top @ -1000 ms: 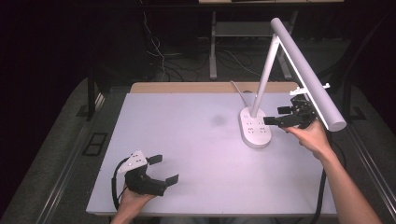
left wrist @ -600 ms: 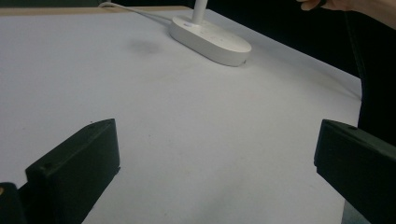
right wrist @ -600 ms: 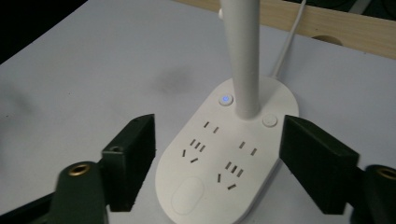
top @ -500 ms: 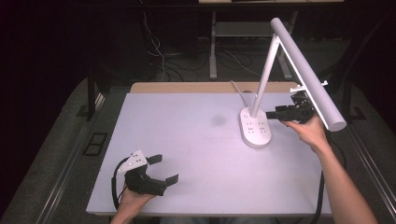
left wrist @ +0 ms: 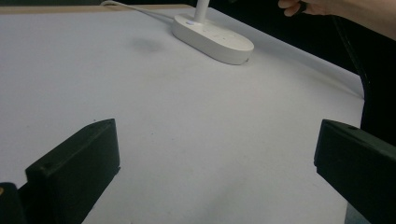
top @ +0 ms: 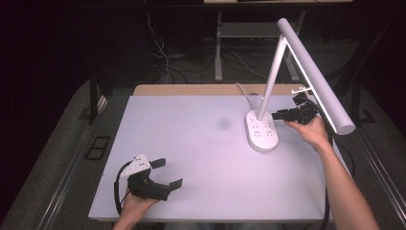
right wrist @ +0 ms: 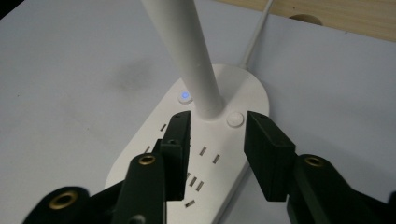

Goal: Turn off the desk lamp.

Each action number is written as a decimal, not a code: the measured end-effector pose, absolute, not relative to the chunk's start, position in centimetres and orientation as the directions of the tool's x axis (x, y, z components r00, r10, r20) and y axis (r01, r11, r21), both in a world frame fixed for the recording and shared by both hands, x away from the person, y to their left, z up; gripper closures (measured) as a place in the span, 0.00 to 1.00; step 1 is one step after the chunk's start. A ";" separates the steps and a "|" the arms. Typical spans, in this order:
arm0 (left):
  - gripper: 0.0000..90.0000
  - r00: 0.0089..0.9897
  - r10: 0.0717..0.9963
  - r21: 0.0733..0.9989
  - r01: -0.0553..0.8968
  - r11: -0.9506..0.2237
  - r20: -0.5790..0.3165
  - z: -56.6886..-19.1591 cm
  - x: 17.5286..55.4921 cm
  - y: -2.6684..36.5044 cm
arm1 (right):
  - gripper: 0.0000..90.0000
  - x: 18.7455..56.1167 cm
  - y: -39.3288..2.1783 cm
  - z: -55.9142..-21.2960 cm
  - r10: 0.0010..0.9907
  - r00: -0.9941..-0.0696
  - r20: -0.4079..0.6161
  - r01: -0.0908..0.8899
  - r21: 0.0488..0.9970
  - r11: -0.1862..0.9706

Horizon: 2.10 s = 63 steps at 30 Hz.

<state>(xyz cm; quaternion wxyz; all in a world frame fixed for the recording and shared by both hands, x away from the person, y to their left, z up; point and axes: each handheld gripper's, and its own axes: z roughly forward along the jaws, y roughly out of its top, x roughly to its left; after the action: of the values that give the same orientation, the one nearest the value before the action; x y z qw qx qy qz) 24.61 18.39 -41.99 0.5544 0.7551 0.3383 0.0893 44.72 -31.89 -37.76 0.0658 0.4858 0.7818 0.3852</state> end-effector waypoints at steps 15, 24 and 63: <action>0.00 0.756 0.609 0.897 0.412 -0.159 -0.239 -42.0 24.6 18.4 | 1.00 46.5 -31.4 -39.7 0.836 -0.463 0.295 0.734 0.656 0.175; 0.00 0.756 0.609 0.897 0.412 -0.160 -0.239 -42.0 24.7 18.5 | 1.00 47.3 -30.5 -41.0 0.835 -0.460 0.303 0.739 0.651 0.170; 0.00 0.755 0.612 0.898 0.410 -0.158 -0.237 -42.0 24.5 18.6 | 1.00 47.9 -30.0 -42.1 0.860 -0.423 0.287 0.753 0.639 0.157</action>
<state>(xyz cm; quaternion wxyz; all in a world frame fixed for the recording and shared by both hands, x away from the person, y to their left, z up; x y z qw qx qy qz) 24.54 18.58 -41.96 0.5539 0.7553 0.3383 0.0909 47.89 -29.97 -42.12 0.0720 0.5325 0.7571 0.3716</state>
